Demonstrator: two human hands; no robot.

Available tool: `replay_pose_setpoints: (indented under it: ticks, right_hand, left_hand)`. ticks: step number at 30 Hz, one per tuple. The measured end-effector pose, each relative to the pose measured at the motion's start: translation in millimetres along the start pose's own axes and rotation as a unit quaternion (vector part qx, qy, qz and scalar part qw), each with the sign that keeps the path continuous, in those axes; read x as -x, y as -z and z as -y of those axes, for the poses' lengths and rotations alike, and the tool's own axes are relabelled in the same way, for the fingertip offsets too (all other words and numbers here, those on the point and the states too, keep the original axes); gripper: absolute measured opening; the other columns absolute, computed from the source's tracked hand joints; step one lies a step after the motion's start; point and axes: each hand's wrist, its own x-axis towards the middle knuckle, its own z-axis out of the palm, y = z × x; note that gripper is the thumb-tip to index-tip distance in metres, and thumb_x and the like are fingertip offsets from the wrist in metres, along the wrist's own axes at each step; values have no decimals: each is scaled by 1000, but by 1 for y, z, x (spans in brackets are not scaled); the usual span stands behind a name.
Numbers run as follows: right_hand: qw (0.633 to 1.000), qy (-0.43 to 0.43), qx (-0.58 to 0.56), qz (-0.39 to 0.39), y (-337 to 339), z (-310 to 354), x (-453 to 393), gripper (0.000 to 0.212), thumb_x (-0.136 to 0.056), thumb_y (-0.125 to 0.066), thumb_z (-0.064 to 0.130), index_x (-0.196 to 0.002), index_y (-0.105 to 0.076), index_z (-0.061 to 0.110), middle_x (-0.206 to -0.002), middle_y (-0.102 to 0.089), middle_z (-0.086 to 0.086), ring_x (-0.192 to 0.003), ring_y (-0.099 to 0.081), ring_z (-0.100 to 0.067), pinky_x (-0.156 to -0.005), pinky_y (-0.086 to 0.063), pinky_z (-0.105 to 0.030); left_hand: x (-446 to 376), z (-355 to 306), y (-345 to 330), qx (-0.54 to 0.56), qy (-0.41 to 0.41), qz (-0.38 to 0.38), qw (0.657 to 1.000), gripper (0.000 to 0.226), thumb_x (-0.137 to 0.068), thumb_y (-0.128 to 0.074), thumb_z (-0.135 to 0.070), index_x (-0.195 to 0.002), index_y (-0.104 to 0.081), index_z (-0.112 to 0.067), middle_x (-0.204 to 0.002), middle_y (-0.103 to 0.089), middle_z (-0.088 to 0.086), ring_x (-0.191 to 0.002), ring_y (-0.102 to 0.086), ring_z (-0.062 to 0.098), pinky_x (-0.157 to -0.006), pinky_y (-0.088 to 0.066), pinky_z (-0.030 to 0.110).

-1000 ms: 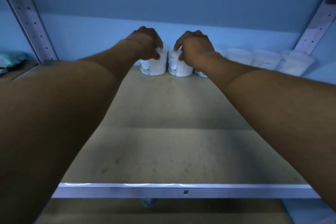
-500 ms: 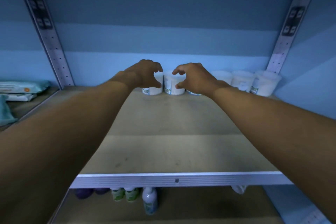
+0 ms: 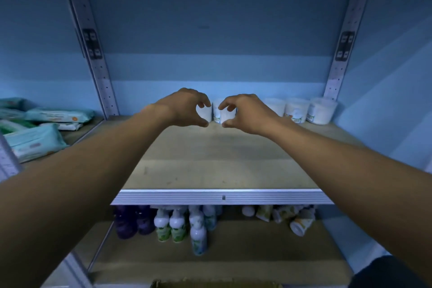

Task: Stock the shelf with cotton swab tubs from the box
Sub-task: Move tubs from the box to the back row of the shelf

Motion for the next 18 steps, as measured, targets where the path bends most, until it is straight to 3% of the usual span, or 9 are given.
replay_pose_setpoints:
  ticks: [3,5,13,18]
  right_hand:
    - [1000,9,-10,1,4,13,19,44,-78,-82,35,-120,-68,30,-111,-65,4,-90,-57,-10,-78,-44,-23]
    - [1000,15,-10,7,5,21,33,44,-78,-82,35,-119,-68,29,-109,-66,4,-96,-58,-12,-79,-43,-23]
    - [998,29,-20,44,-16,36,88,43,-75,-83,41,-115,-69,31,-101,-66,9,-98,-60,-10,-83,-49,-28]
    - [996,48,-35,59,-35,42,120,44,-74,-85,39,-114,-70,29,-101,-68,7,-73,-54,5,-80,-50,-26]
  left_hand:
    - [17,-5,6,-22,-16,-3,1000,48,-78,-77,-43,-121,-61,-30,-121,-61,-9,-94,-50,9,-81,-43,26]
    - [29,-8,8,-31,-25,-2,999,46,-78,-77,-45,-118,-63,-30,-119,-61,-8,-91,-50,10,-82,-46,27]
    - [96,-20,-7,-47,-64,18,997,47,-80,-75,-44,-121,-62,-26,-118,-61,-6,-92,-47,7,-78,-39,23]
    - [135,-23,-27,-27,-76,36,996,43,-79,-76,-41,-116,-63,-25,-106,-61,-5,-86,-48,8,-74,-37,22]
